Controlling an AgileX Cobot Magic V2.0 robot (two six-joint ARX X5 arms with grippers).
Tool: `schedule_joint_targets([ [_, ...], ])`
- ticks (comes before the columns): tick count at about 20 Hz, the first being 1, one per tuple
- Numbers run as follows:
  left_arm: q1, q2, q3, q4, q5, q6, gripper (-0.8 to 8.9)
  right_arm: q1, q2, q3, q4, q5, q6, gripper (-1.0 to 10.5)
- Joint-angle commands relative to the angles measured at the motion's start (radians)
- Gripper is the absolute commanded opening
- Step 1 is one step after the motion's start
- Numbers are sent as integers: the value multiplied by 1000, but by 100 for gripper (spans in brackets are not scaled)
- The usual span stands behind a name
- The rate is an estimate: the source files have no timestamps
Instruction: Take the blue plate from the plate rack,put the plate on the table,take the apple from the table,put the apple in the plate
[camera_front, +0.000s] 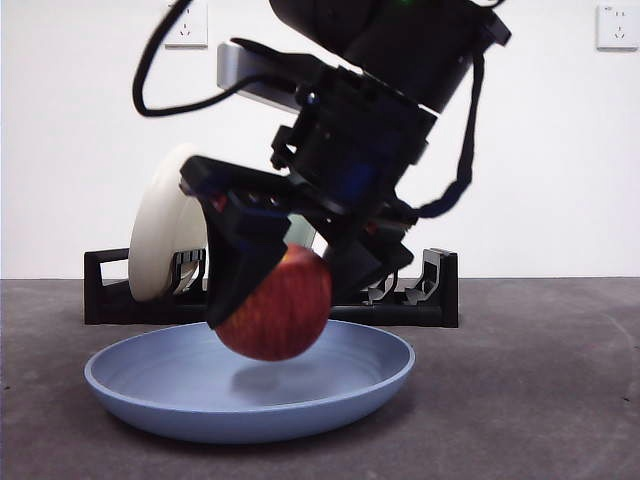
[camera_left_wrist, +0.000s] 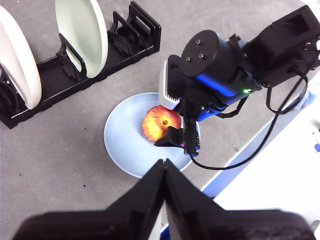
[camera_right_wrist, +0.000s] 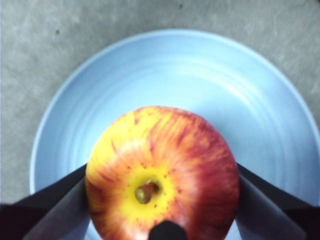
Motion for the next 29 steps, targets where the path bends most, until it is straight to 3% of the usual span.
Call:
schedule_joint_targets([
  [1,-3,14,-4,4,0,15,-8,2,15,-26,34,-2,19,2],
  [5,-3,32,-4,4,3,15,-8,2,29,-28,66,-1,38,7],
  [8,-3,35,-4,4,11,14,-8,2,53,-28,76,10,42,167],
  [11,-3,35,-4,4,12,14,-8,2,98,-28,67,10,65,195],
  [14,-3,35,-4,4,11,14,-8,4,106,-28,66,10,89,618],
  [15,-3,35,-4,4,11,14,-8,4,105,-28,68,10,89,678],
  [21,-3,35,-4,4,12,14,-8,9,65,-10,36,6,89,657],
  [29,-3,35,-4,4,12,13,-3,31,-262,-7,-93,55,87,617],
])
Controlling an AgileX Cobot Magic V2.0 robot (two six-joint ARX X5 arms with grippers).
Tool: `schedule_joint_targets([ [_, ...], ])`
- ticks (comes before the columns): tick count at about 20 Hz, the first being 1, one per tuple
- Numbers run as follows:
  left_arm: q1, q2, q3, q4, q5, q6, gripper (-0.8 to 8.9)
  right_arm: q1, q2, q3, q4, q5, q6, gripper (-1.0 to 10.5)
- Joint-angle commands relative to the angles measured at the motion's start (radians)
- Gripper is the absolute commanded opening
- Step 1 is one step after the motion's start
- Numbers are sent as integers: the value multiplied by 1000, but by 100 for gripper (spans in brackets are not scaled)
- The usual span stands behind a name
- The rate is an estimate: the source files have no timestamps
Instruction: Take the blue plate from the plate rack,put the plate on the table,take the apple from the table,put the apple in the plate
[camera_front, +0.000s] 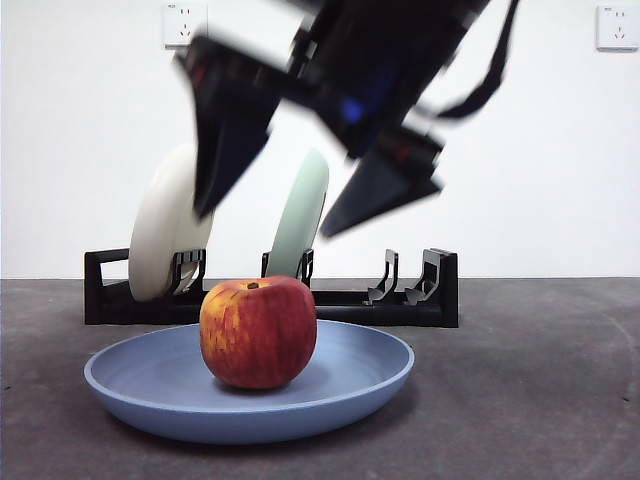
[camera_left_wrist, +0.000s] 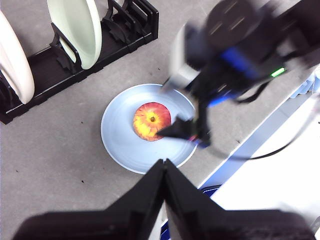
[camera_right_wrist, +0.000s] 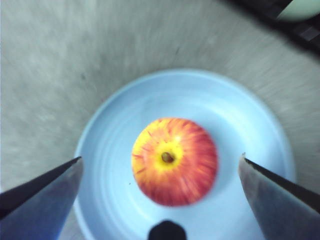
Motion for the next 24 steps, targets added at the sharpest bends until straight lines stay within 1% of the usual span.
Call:
schedule_joint_targets([
  [1,-3,-3,-4,4,0,12,-3,3,-125,3,-76,4,11,484],
  [2,-3,-2,-4,4,0,13,-3,3,-179,3,-117,4,13,339],
  [3,-3,-2,-4,4,0,14,-3,3,-249,5,-177,4,13,146],
  [4,-3,-2,-4,4,0,14,-3,3,-306,8,-233,5,13,1],
  [7,-3,-2,-4,4,-1,14,-3,2,-480,18,-389,9,11,2],
  [10,-3,14,-4,4,-1,14,-3,2,-582,18,-428,66,12,2],
  [13,-3,44,-4,4,-1,14,-3,2,-620,18,-428,103,11,2],
  [16,-3,81,-4,4,-1,14,-3,2,-618,18,-429,131,11,2],
  [18,0,109,-4,4,-1,14,-3,2,-618,18,-430,135,11,2],
  [20,60,127,-3,13,5,29,-3,2,-618,18,-431,135,11,2],
  [21,91,137,-4,5,10,100,-3,2,-618,18,-431,136,11,2],
  [22,137,144,-5,18,-6,245,-3,2,-618,18,-433,136,11,2],
  [23,197,143,-6,51,14,356,-3,2,-618,18,-435,136,11,2],
  [24,271,138,-10,99,61,470,-3,2,-618,18,-436,135,11,2],
])
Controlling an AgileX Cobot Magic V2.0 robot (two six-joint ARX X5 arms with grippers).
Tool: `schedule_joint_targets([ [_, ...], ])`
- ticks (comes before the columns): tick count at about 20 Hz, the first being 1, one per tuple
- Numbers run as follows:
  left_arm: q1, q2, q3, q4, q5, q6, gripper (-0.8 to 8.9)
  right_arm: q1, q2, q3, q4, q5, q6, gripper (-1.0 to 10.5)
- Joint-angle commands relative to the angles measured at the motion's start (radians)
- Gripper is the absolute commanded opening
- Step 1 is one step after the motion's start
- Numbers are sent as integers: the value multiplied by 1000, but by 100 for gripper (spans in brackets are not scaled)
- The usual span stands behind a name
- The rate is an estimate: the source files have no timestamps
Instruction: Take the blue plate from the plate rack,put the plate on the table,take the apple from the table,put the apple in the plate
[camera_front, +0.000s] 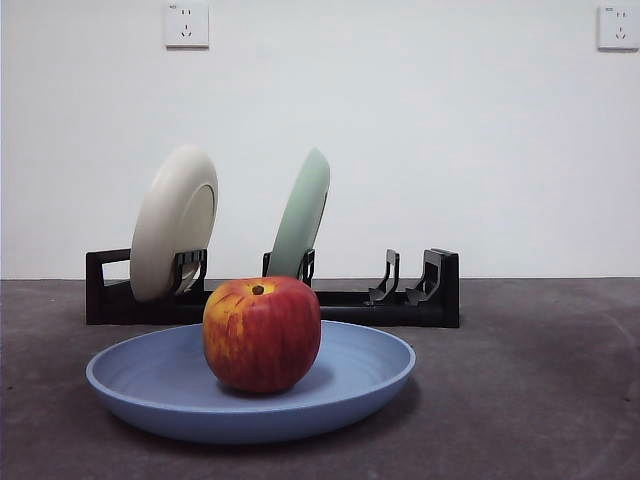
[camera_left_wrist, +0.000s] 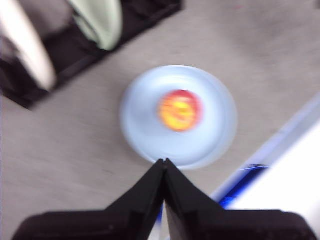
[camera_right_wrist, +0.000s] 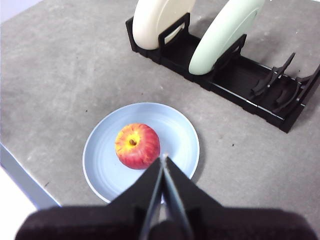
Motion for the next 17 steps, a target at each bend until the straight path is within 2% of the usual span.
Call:
schedule_joint_targets([
  [1,193,-22,-23,168,156,418,-3,1,2,1,2,4,8,2],
  [3,368,-69,-83,399,393,527,-3,1,2,1,0,5,8,2],
  [4,457,-106,-142,540,508,530,-3,1,2,1,-7,5,8,2],
  [5,538,-153,-215,662,576,530,-3,1,2,1,-19,5,8,2],
  [6,607,-205,-296,756,590,530,-3,1,2,1,-34,5,8,2],
  [8,719,-320,-473,864,554,534,-3,1,2,1,-68,4,8,2],
  [13,918,-632,-929,946,496,541,-3,1,2,1,-164,5,8,2],
  [17,977,-847,-1187,1041,486,408,-3,1,2,1,-222,5,8,2],
])
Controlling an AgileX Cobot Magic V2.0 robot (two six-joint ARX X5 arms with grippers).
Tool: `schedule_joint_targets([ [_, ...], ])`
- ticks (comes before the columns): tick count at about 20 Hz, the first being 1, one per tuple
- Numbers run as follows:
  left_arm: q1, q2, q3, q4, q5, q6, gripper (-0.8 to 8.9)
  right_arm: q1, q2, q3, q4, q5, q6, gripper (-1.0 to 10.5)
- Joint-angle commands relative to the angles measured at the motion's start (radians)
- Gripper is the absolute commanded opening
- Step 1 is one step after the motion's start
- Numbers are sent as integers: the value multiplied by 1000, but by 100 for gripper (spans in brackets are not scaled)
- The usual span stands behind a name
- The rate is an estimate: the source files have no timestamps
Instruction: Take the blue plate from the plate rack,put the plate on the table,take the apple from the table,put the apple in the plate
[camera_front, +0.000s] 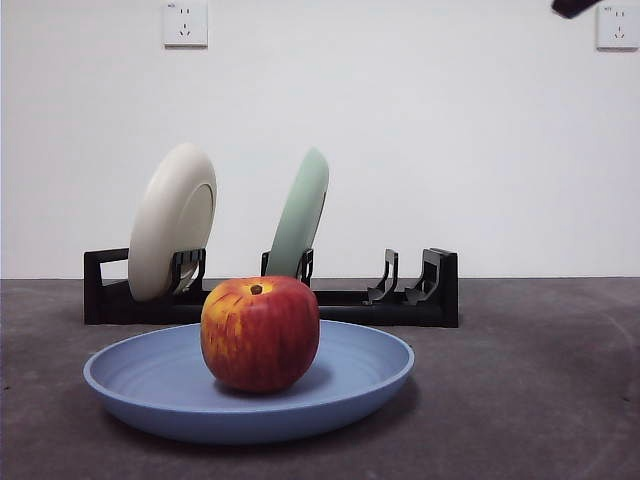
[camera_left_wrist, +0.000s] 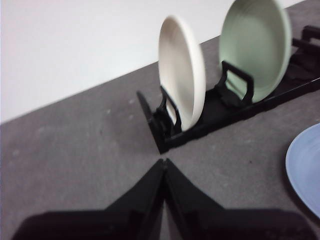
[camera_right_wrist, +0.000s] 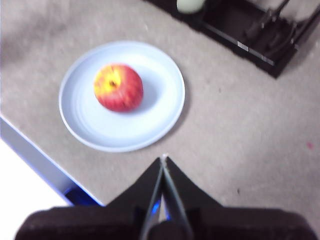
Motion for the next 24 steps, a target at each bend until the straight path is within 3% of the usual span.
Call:
schedule_joint_targets([
  [1,11,-106,-124,98,1,-94,-3,1,2,1,-17,4,8,2],
  [4,10,-217,-254,183,0,-182,-3,1,2,1,-24,4,8,2],
  [7,10,-240,-320,176,1,-258,-3,1,2,1,-27,4,8,2],
  [13,-24,-240,-320,135,-51,-231,-3,1,2,1,-38,4,8,2],
  [24,-27,-228,-320,143,-53,-235,-3,1,2,1,-39,4,8,2],
])
